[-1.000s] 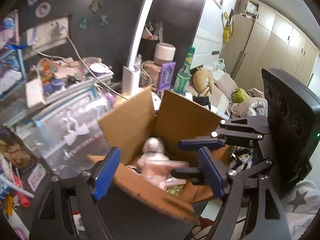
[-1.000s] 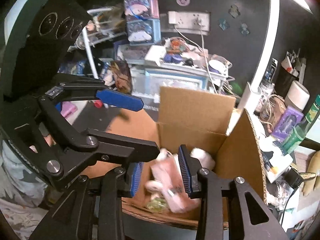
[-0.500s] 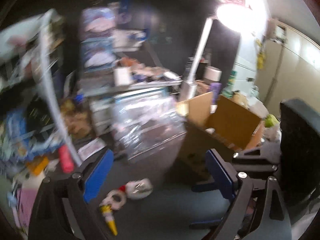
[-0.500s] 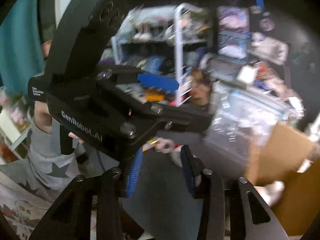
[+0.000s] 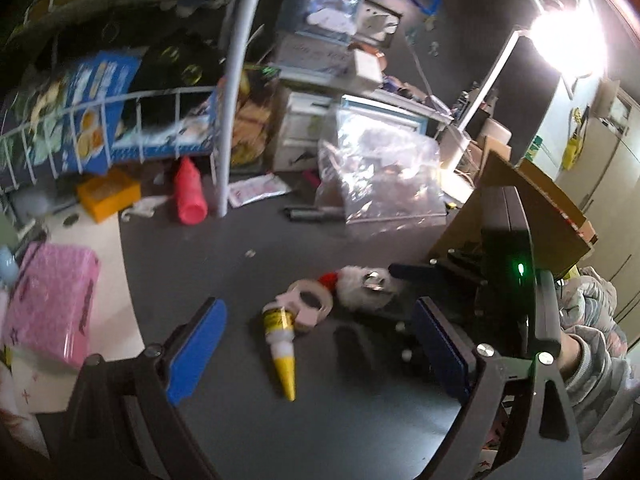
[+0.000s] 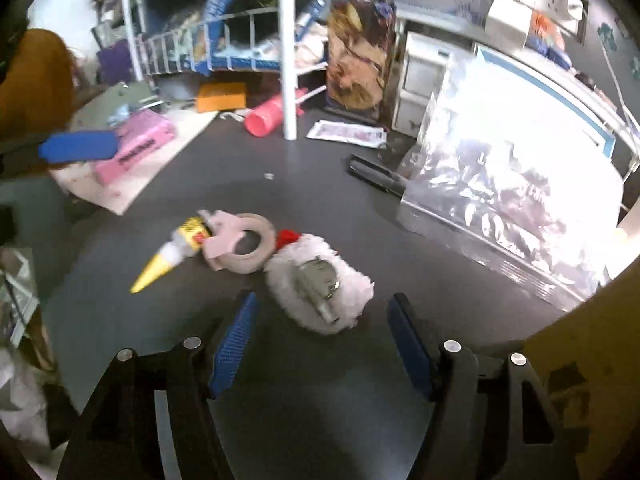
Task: Organize objects
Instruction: 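Move the open right gripper back over the white plush with badge, then close the right gripper on the white plush with red tip and lift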
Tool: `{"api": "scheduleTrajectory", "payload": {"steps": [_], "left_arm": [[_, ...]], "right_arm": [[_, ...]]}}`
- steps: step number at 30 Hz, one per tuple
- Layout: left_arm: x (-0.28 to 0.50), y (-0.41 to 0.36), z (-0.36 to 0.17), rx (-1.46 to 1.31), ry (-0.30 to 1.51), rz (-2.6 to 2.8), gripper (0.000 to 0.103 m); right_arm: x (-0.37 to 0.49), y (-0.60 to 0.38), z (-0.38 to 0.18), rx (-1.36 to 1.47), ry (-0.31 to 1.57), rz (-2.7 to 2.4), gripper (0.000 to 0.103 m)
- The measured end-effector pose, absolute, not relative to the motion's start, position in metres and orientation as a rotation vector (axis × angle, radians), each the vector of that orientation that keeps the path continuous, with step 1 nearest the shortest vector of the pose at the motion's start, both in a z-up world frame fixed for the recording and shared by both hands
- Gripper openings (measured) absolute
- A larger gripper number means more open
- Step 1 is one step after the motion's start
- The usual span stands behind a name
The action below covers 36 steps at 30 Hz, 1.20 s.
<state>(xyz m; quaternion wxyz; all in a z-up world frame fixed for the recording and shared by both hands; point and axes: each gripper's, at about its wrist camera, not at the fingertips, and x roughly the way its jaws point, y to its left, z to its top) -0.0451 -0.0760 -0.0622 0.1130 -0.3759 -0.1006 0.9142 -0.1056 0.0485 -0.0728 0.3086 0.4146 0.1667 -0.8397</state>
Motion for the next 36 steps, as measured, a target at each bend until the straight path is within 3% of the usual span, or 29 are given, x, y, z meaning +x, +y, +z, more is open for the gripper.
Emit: {"api": "scheduleTrajectory", "payload": {"steps": [5,8,12,24,28,36], "left_arm": [[-0.046,-0.082,-0.072,-1.131,-0.326,2.677,0.092],[-0.048,-0.082,-0.075,-1.14,-0.332,2.669,0.092],[-0.051,-0.078,-0.076,-1.146,-0.326,2.654,0.092],[-0.056,-0.053,-0.058,-1.062,-0.336,2.528,0.091],[-0.057,-0.038,-0.039,-1.002,-0.334,2.472,0.072],[-0.063,0.001,0.003,-0.92,-0.246,2.409,0.05]], "right_arm": [[-0.117,0.05,-0.083,1.118,0.427,-2.21,0.063],[-0.116,0.048,-0.083,1.1,0.426,-2.207,0.048],[-0.112,0.046,-0.082,1.089,0.443,-2.209,0.041],[-0.064,0.051,-0.033,0.888,0.427,-2.177,0.039],[-0.042,0.052,-0.006,0.791,0.442,-2.166,0.039],[-0.031,0.077,0.032,0.727,0.431,-2.22,0.039]]}}
